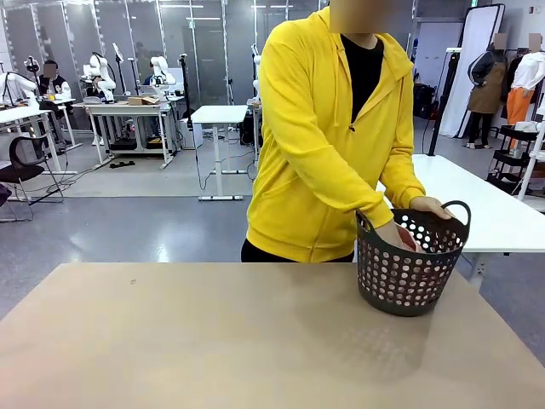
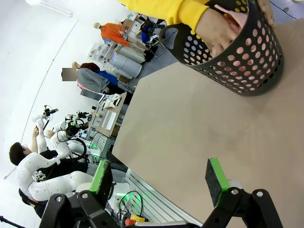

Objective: Fold the towel.
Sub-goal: Grab the top end of the 100 cm Hotel Towel extended by the human.

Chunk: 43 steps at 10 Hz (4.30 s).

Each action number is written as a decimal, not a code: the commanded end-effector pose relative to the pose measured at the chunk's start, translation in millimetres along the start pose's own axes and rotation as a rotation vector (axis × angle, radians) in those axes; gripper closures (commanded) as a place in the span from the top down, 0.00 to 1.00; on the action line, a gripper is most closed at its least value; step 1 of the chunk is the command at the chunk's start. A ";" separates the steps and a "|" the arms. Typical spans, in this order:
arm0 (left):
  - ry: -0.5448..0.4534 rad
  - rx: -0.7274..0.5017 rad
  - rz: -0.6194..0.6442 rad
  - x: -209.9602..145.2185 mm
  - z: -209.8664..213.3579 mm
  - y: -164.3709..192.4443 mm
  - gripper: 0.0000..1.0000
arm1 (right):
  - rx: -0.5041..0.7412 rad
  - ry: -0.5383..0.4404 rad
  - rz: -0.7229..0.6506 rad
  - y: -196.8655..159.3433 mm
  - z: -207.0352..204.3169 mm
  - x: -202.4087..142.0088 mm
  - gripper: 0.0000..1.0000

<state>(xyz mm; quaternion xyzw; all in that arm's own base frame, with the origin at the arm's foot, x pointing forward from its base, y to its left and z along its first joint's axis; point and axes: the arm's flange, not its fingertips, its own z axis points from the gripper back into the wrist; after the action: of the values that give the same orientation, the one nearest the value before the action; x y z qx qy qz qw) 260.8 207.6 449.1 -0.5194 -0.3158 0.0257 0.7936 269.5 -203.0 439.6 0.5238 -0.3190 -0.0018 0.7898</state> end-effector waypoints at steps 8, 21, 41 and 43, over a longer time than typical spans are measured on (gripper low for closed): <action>-0.012 -0.021 -0.010 2.1 -0.2 0.5 1.00 | 0.014 -0.011 0.009 -0.3 0.5 1.7 1.00; -0.012 -0.021 -0.010 2.1 -0.2 0.5 1.00 | 0.014 -0.011 0.009 -0.3 0.5 1.7 1.00; -0.012 -0.021 -0.010 2.1 -0.2 0.5 1.00 | 0.014 -0.011 0.009 -0.3 0.5 1.7 1.00; -0.012 -0.021 -0.010 2.1 -0.2 0.5 1.00 | 0.014 -0.011 0.009 -0.3 0.5 1.7 1.00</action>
<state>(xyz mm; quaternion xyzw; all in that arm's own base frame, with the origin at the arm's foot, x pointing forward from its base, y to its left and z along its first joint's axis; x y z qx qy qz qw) 260.8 207.5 449.1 -0.5194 -0.3157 0.0257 0.7936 269.6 -203.0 439.6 0.5239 -0.3191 -0.0019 0.7897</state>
